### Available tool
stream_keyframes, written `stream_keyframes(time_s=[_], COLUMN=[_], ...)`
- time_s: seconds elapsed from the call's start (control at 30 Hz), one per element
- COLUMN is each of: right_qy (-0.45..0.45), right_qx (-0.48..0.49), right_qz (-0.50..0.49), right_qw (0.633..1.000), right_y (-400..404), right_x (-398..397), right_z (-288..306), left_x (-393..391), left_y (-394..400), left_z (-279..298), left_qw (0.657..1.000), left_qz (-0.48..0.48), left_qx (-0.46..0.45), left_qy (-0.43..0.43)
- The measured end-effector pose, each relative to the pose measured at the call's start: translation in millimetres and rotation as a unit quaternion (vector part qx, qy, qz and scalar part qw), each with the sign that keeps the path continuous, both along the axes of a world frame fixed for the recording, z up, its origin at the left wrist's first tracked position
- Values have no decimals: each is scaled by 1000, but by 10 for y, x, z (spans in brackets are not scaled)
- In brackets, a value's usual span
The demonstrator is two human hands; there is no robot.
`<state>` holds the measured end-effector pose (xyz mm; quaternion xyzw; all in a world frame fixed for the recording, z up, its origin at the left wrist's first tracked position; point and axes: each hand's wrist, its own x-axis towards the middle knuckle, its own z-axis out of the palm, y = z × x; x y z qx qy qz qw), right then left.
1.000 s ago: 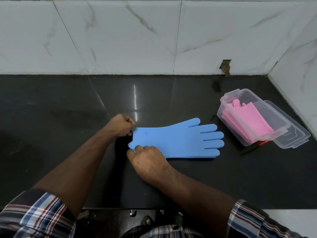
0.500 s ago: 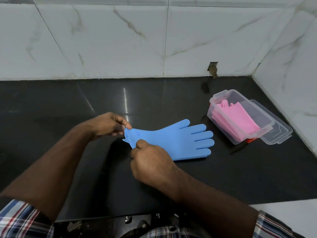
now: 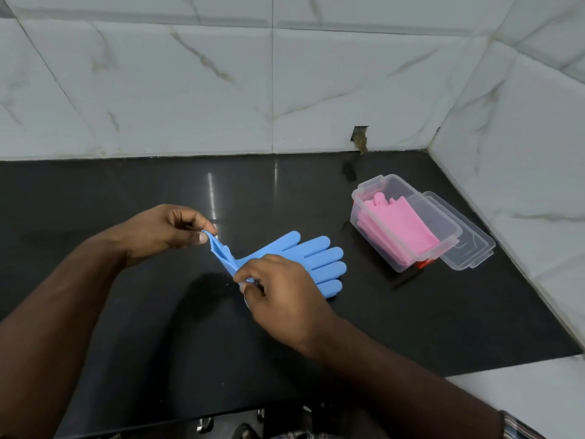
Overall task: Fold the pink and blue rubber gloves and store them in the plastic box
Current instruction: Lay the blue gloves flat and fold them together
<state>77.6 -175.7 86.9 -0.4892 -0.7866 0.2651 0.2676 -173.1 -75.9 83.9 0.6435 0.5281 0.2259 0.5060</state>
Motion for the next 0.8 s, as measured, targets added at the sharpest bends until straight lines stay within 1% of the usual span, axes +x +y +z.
stream_keyframes(time_s=[0.1,0.23,0.37,0.53,0.8], right_qy=[73,102,99,78,95], right_qx=[-51,-109,-121,-144,-162], right_qz=[-39,-84,-126,-164,-199], right_qw=[995,985,980,973,962], right_y=[64,176,270,348,407], right_x=[256,533,770,1007,1225], right_z=[5,-75,-195,-396,-583], left_x=[253,580,856,1204,1631], left_y=[110,214,331,441,525], left_z=[30,38,-19,-147,-399], left_qw=[1000,999,999,999,998], left_qz=[-2,4,14,27,65], left_qx=[13,-4,-13,-19,14], left_qy=[-24,-39,-47,-30,-24])
